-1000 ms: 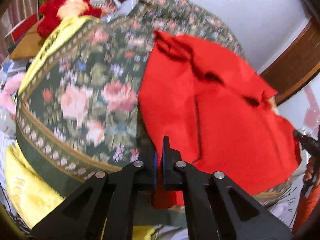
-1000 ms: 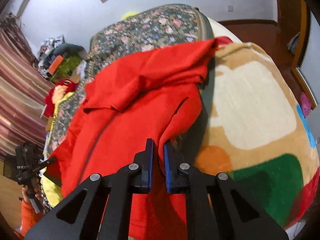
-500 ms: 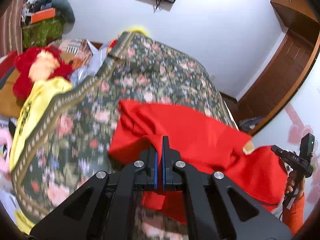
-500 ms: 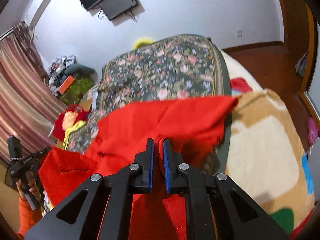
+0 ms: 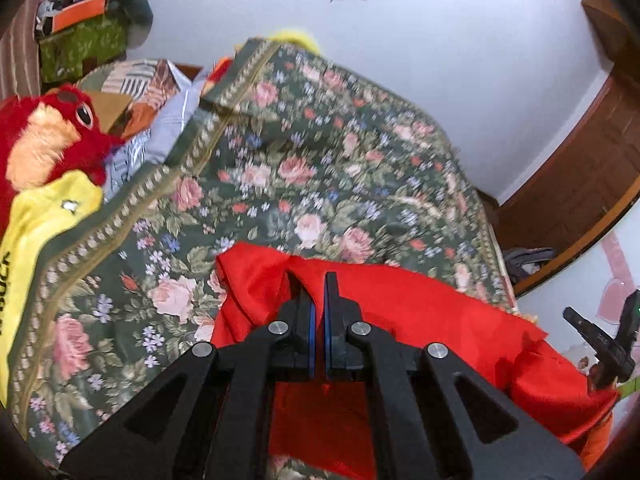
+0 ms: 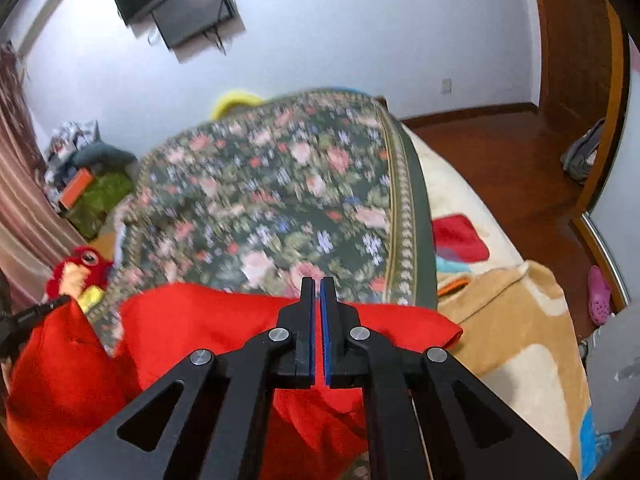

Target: Fold large clothes

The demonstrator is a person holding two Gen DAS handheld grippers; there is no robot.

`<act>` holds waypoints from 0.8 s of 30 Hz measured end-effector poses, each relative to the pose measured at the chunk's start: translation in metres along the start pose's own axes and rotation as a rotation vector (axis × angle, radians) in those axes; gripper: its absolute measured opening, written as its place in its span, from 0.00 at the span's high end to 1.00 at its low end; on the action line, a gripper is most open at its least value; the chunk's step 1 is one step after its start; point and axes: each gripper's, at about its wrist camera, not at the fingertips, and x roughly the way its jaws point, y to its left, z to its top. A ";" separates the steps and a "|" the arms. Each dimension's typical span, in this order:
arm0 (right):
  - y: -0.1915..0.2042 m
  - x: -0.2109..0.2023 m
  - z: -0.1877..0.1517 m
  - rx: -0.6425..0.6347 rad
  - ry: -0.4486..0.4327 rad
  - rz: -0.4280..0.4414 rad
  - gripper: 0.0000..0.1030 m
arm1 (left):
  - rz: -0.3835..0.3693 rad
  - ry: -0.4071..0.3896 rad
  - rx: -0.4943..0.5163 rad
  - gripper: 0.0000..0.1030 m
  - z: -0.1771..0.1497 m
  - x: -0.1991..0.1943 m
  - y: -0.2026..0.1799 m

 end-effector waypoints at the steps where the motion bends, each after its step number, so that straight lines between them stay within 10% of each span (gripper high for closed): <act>1: -0.003 0.002 -0.003 -0.004 0.009 -0.009 0.98 | 0.010 0.017 0.001 0.98 -0.003 0.010 0.002; 8: -0.025 0.015 -0.019 0.066 0.107 -0.036 0.74 | 0.085 0.117 -0.062 0.96 -0.023 0.050 0.030; 12: -0.018 0.011 -0.024 0.028 0.125 -0.043 0.53 | 0.074 0.137 -0.083 0.65 -0.023 0.039 0.040; 24: 0.073 0.029 -0.029 -0.262 0.196 0.064 0.35 | 0.253 0.047 0.099 0.44 -0.036 -0.025 0.060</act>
